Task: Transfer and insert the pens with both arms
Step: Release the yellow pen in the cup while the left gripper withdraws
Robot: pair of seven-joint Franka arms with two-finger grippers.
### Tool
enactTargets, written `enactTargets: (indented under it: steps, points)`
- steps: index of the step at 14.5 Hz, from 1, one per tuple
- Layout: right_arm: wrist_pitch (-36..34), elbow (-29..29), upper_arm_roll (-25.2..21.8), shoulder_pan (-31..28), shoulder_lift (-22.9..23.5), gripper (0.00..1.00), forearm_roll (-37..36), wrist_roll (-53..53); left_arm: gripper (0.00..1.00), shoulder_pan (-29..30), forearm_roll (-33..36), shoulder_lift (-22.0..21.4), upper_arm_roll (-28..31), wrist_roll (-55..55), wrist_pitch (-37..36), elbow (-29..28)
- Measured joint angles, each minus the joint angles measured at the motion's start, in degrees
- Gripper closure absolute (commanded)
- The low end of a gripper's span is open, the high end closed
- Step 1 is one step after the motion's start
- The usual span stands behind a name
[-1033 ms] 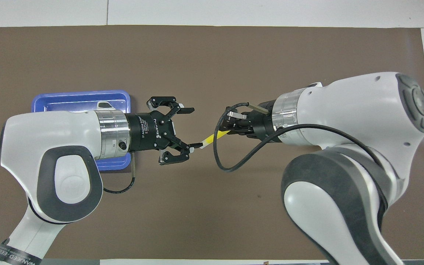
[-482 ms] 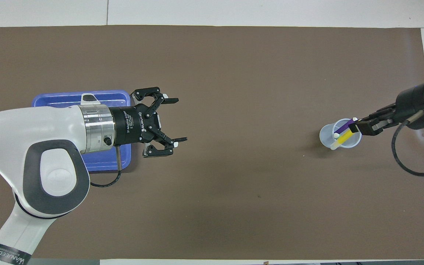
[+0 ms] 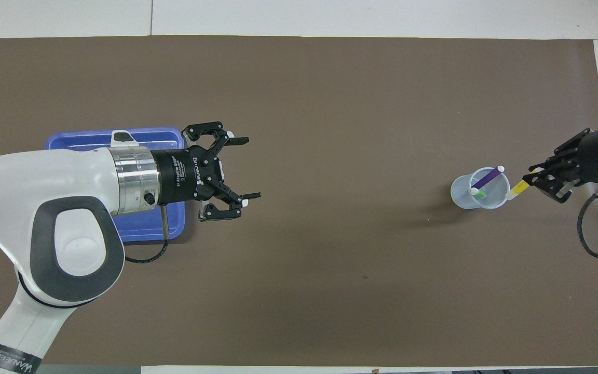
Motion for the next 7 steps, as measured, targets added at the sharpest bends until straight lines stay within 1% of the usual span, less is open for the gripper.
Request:
enactTargets:
  steps: [2, 5, 7]
  points:
    - [3.6, -3.5, 0.1, 0.0, -1.3, 1.00, 0.0, -0.9, 0.00, 0.0, 0.0, 0.0, 0.0, 0.1, 0.0, 0.0]
    - [6.6, -6.3, 0.6, 0.0, -2.6, 1.00, -0.1, -0.9, 0.00, 0.1, 0.3, 0.0, 0.1, 2.5, 0.1, 0.0]
    - [8.7, -8.4, 0.7, 0.0, -3.1, 1.00, -0.1, -1.2, 0.00, 0.1, 4.2, 0.0, 0.2, 5.6, 0.1, 0.0]
